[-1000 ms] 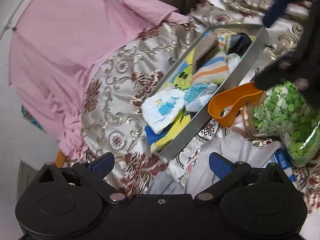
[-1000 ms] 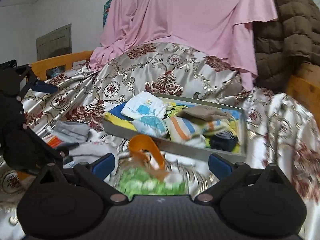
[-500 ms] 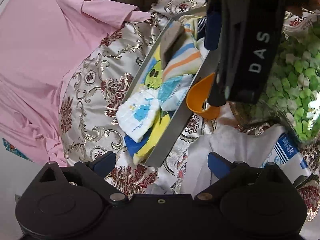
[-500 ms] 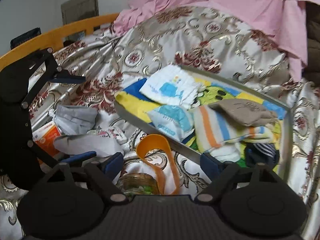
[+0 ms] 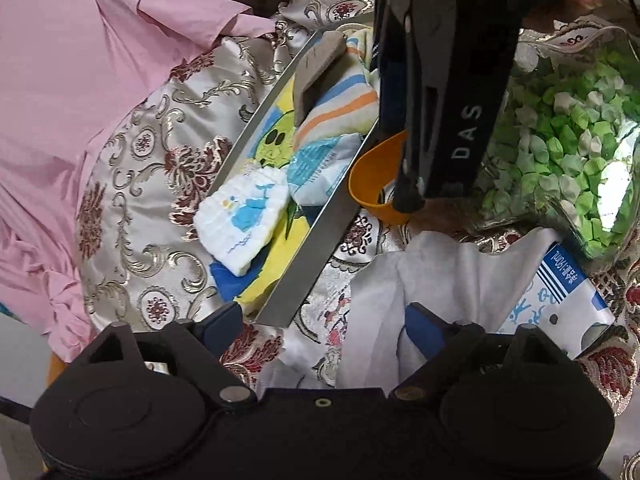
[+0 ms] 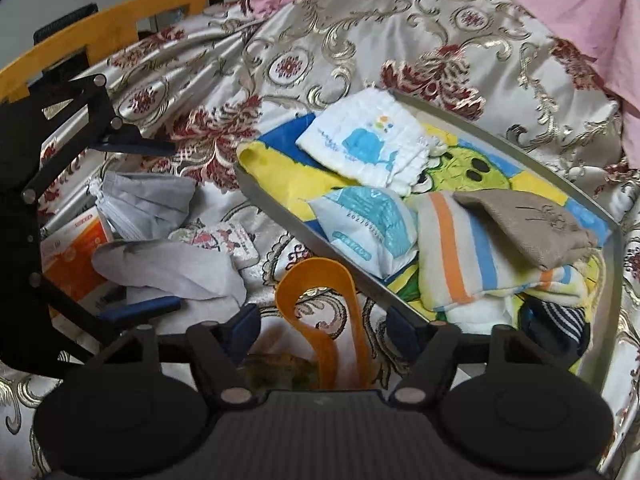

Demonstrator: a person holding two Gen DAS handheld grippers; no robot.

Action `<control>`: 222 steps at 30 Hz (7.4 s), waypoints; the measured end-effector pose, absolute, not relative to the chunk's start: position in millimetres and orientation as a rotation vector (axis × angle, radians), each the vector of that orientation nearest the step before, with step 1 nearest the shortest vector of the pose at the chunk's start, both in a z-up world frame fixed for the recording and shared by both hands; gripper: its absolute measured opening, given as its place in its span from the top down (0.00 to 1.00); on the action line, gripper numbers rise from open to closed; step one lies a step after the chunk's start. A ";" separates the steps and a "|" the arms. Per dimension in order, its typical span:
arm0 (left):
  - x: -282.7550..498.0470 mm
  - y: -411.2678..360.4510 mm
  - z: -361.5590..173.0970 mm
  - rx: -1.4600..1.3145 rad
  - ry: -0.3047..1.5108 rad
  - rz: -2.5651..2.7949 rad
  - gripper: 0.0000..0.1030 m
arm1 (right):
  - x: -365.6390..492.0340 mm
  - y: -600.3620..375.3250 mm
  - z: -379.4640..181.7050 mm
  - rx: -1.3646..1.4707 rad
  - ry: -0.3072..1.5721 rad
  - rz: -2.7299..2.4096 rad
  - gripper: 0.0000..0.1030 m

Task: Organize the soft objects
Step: 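Move the left tool to the grey-white cloth while the right tool reaches the orange strap, then grasp the grey-white cloth with the left tool while the right tool grasps the orange strap, then carry the cloth and orange strap into the frog-picture tray and open both tools, then lift both tools out of the tray back toward the pile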

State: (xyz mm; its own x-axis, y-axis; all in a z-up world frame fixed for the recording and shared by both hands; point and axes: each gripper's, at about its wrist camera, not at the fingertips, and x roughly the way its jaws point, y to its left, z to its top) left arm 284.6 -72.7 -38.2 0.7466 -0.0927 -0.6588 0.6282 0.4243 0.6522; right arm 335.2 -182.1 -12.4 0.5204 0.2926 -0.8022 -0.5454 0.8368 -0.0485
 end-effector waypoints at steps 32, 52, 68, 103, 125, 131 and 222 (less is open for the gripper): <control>299.5 -73.9 -35.7 0.895 0.793 -0.635 0.94 | 338.7 -172.5 -13.6 -0.339 0.887 0.515 0.83; 290.8 -73.3 -27.7 0.872 0.764 -0.591 1.00 | 330.1 -183.3 -3.7 -0.292 0.834 0.484 0.90; 278.4 -82.1 -7.1 0.884 0.667 -0.564 1.00 | 314.9 -190.7 12.0 -0.255 0.774 0.487 0.91; 371.4 -140.8 105.7 0.696 0.383 -0.227 1.00 | 356.4 -255.1 95.6 -0.078 0.523 0.330 0.93; 418.4 -198.7 14.9 0.587 0.439 -0.250 1.00 | 409.7 -320.8 19.9 0.053 0.655 0.201 0.92; 416.4 -200.9 8.5 0.589 0.475 -0.278 0.90 | 407.8 -322.3 18.5 0.037 0.668 0.187 0.76; 53.4 -23.2 -15.3 0.256 0.693 0.117 0.06 | 26.0 -217.9 -24.0 0.027 0.617 0.151 0.00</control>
State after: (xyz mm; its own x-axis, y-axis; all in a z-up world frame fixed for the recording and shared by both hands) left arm 53.4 -23.2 -15.3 0.7643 0.1908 -0.6159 -0.0214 0.9622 0.2716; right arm 26.0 -217.9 -24.0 0.8047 0.1495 -0.5746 -0.1331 0.9886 0.0707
